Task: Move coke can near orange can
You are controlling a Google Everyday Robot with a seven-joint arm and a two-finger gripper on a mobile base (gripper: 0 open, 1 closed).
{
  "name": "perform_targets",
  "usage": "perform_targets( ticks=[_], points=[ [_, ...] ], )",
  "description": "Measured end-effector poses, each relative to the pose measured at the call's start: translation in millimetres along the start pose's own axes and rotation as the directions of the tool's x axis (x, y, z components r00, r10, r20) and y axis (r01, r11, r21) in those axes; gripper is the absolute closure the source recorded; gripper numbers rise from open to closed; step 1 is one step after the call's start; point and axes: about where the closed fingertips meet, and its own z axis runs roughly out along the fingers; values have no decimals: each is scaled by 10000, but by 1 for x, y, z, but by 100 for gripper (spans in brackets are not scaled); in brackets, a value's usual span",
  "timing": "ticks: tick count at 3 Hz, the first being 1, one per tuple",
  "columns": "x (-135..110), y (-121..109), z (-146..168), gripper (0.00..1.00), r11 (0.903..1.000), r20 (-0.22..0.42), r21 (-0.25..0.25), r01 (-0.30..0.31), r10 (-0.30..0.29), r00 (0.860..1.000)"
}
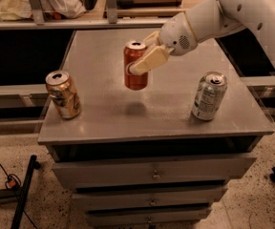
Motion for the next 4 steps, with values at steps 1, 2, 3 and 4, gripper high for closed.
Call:
perform_targets(
  ticks=[1, 2, 3, 4],
  points=[
    [-14, 35, 31, 100, 9924, 270, -855, 890, -870, 9958],
    [-24, 57, 51, 82, 9786, 342, -983, 1807, -1782, 9834],
    [-26, 64, 63, 59, 9687, 116, -793, 2353, -2352, 9719],
    [-18, 63, 77, 36, 9727, -321, -608, 2238, -2260, 9736]
  ],
)
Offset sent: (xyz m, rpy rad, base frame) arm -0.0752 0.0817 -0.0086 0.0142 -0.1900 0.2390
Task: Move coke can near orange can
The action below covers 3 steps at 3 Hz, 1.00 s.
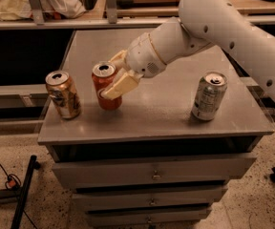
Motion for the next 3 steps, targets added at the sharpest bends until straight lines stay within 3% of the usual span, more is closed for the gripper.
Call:
perform_targets(
  ticks=[1, 2, 3],
  points=[
    [6, -2, 9, 13, 9979, 16, -128, -637, 637, 9980],
    [4, -3, 14, 0, 9927, 237, -624, -1035, 1051, 9942],
    [1, -4, 14, 0, 9872, 363, -1098, -1155, 1201, 9921]
  ],
)
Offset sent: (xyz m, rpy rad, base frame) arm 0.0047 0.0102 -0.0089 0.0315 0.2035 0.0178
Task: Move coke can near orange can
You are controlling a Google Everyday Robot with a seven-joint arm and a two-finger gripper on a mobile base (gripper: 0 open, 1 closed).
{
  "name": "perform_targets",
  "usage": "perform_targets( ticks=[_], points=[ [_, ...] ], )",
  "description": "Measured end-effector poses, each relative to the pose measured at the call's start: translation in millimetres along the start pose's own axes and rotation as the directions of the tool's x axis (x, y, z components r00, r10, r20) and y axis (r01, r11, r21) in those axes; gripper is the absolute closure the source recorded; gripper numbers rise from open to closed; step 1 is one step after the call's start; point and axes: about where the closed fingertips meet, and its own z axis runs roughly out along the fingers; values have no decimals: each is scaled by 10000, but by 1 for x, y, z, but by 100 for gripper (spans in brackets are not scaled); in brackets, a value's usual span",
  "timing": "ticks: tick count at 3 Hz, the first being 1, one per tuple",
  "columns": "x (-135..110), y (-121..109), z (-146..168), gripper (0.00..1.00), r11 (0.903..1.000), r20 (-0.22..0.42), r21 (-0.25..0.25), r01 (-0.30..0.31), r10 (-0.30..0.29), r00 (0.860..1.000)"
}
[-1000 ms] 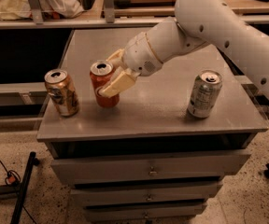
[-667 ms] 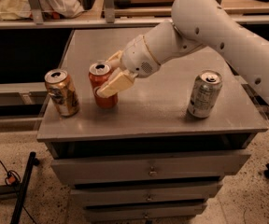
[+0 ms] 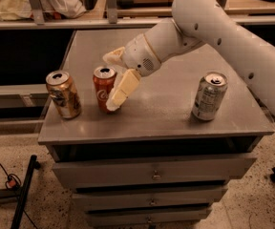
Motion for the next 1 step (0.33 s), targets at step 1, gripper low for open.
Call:
perform_targets(
  ticks=[1],
  points=[
    [-1, 0, 0, 0, 10000, 11, -49, -3, 3, 10000]
  ],
)
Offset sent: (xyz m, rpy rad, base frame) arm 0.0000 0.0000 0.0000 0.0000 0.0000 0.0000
